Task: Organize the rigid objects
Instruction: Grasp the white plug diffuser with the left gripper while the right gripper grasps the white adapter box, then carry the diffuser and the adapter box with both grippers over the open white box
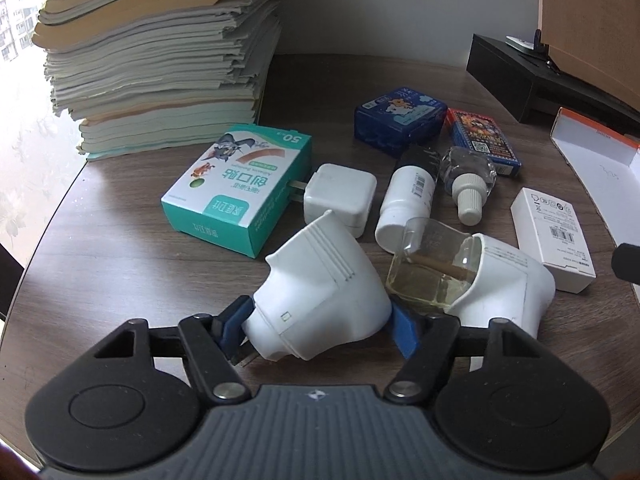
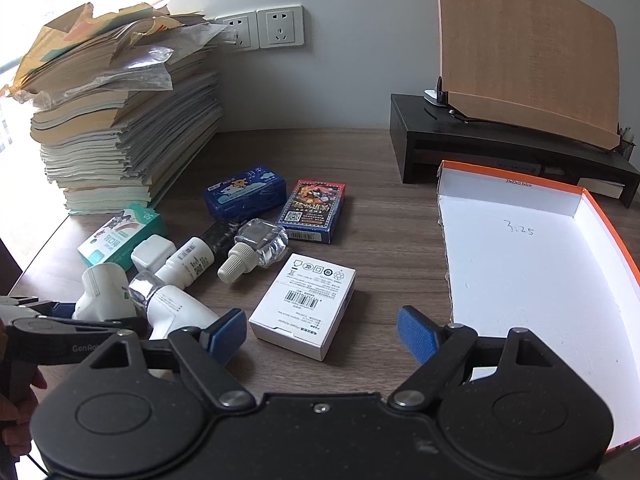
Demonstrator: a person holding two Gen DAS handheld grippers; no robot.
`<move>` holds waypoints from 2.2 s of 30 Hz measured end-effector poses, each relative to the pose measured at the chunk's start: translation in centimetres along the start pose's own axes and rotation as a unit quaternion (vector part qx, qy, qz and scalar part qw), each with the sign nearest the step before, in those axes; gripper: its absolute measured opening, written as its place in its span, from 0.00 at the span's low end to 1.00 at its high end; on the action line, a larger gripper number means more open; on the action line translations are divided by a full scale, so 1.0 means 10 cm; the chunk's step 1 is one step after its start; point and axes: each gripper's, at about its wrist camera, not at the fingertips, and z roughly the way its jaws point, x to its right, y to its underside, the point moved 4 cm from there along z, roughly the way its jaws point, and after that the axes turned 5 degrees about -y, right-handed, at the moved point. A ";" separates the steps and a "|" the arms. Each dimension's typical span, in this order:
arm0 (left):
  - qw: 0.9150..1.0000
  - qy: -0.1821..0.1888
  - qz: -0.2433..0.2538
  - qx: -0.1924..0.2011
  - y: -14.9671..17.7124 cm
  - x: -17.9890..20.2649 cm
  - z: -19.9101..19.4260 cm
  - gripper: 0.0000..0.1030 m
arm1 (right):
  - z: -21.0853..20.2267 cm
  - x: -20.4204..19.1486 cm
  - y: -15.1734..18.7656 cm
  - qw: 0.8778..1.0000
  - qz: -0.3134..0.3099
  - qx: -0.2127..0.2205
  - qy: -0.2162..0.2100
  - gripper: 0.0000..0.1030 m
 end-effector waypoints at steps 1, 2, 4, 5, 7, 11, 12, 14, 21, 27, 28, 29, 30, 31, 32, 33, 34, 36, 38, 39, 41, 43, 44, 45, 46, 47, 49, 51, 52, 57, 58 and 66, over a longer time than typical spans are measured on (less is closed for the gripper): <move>1.000 0.002 -0.006 0.001 0.00 -0.01 -0.01 0.70 | 0.03 0.01 -0.01 1.000 0.001 -0.006 0.001 0.95; 1.000 0.004 -0.013 0.002 0.01 -0.03 -0.02 0.70 | 0.07 0.01 -0.03 1.000 0.004 -0.008 0.000 0.95; 1.000 0.003 -0.024 0.005 0.01 -0.05 -0.05 0.70 | 0.15 0.03 -0.08 1.000 0.011 -0.016 0.000 0.95; 1.000 0.002 -0.029 0.007 0.01 -0.07 -0.07 0.70 | 0.20 0.04 -0.11 1.000 0.019 -0.014 0.001 0.95; 0.999 0.004 -0.036 0.011 0.00 -0.10 -0.10 0.70 | 0.30 0.06 -0.16 0.999 0.037 -0.012 -0.002 0.95; 0.999 0.006 -0.045 0.018 0.00 -0.13 -0.15 0.70 | 0.58 0.05 -0.22 0.997 0.061 -0.041 -0.002 0.95; 0.998 0.005 -0.050 0.021 0.00 -0.15 -0.17 0.70 | 0.65 0.04 -0.23 0.997 0.061 -0.048 0.002 0.95; 0.998 0.004 -0.059 0.026 -0.01 -0.17 -0.21 0.70 | 0.77 0.02 -0.22 0.997 0.051 -0.061 0.016 0.95; 0.996 -0.004 -0.074 0.041 -0.09 -0.20 -0.36 0.70 | 0.94 0.03 -0.19 0.996 0.025 -0.084 0.034 0.69; 0.995 0.000 -0.080 0.059 -0.21 -0.10 -0.52 0.70 | 0.67 0.10 -0.31 0.998 -0.001 -0.053 0.023 0.68; 0.995 0.001 -0.077 0.063 -0.23 -0.07 -0.55 0.70 | 0.61 0.12 -0.34 0.999 -0.008 -0.046 0.023 0.68; 0.995 0.002 -0.075 0.067 -0.25 -0.03 -0.57 0.70 | 0.54 0.15 -0.37 0.999 -0.014 -0.037 0.025 0.68; 0.995 0.004 -0.073 0.071 -0.27 0.02 -0.60 0.70 | 0.47 0.17 -0.41 0.999 -0.019 -0.030 0.025 0.68; 0.995 0.006 -0.072 0.072 -0.29 0.06 -0.62 0.70 | 0.42 0.21 -0.44 0.999 -0.020 -0.024 0.023 0.68; 0.995 0.009 -0.070 0.074 -0.31 0.12 -0.64 0.70 | 0.36 0.25 -0.47 0.999 -0.020 -0.021 0.021 0.68; 0.995 0.011 -0.068 0.075 -0.33 0.17 -0.65 0.70 | 0.31 0.30 -0.50 0.999 -0.020 -0.018 0.023 0.68; 0.995 0.014 -0.065 0.077 -0.35 0.24 -0.68 0.70 | 0.27 0.35 -0.52 0.999 -0.018 -0.017 0.024 0.68; 0.995 0.022 -0.060 0.080 -0.39 0.39 -0.71 0.70 | 0.19 0.47 -0.56 1.000 -0.011 -0.015 0.024 0.68; 0.995 0.031 -0.054 0.083 -0.43 0.54 -0.73 0.70 | 0.11 0.59 -0.59 1.000 -0.008 -0.014 0.026 0.68; 0.994 0.034 -0.049 0.086 -0.44 0.62 -0.74 0.70 | 0.06 0.66 -0.60 1.000 -0.003 -0.012 0.027 0.69; 0.994 0.041 -0.041 0.090 -0.47 0.78 -0.77 0.70 | -0.03 0.79 -0.62 0.999 0.002 -0.007 0.032 0.69; 0.994 0.049 -0.033 0.093 -0.51 0.96 -0.78 0.70 | -0.13 0.93 -0.65 0.999 0.005 -0.003 0.035 0.69; 0.994 0.054 -0.031 0.094 -0.53 1.05 -0.80 0.70 | -0.17 1.00 -0.66 0.999 0.005 -0.001 0.039 0.69; 0.993 0.058 -0.028 0.096 -0.54 1.13 -0.81 0.70 | -0.22 1.06 -0.66 0.999 0.006 0.002 0.041 0.69; 0.993 0.061 -0.026 0.097 -0.56 1.20 -0.82 0.70 | -0.26 1.13 -0.67 0.999 0.007 0.004 0.043 0.69; 0.993 0.065 -0.023 0.099 -0.58 1.29 -0.84 0.70 | -0.30 1.20 -0.67 0.999 0.009 0.005 0.045 0.69; 0.992 0.072 -0.017 0.102 -0.61 1.44 -0.86 0.70 | -0.37 1.34 -0.68 0.999 0.015 0.009 0.047 0.69; 0.992 0.076 -0.013 0.105 -0.64 1.60 -0.88 0.70 | -0.43 1.47 -0.69 0.999 0.017 0.011 0.049 0.69; 0.991 0.078 -0.012 0.105 -0.65 1.67 -0.89 0.70 | -0.46 1.53 -0.69 0.998 0.018 0.012 0.051 0.69; 0.991 0.083 -0.007 0.109 -0.67 2.01 -0.94 0.70 | -0.56 1.82 -0.68 0.998 0.021 0.014 0.052 0.69; 0.991 0.083 -0.007 0.109 -0.67 2.07 -0.95 0.70 | -0.57 1.88 -0.68 0.998 0.021 0.014 0.050 0.68; 0.991 0.075 -0.008 0.109 -0.65 2.50 -0.98 0.70 | -0.71 2.28 -0.64 0.999 0.020 0.018 0.041 0.69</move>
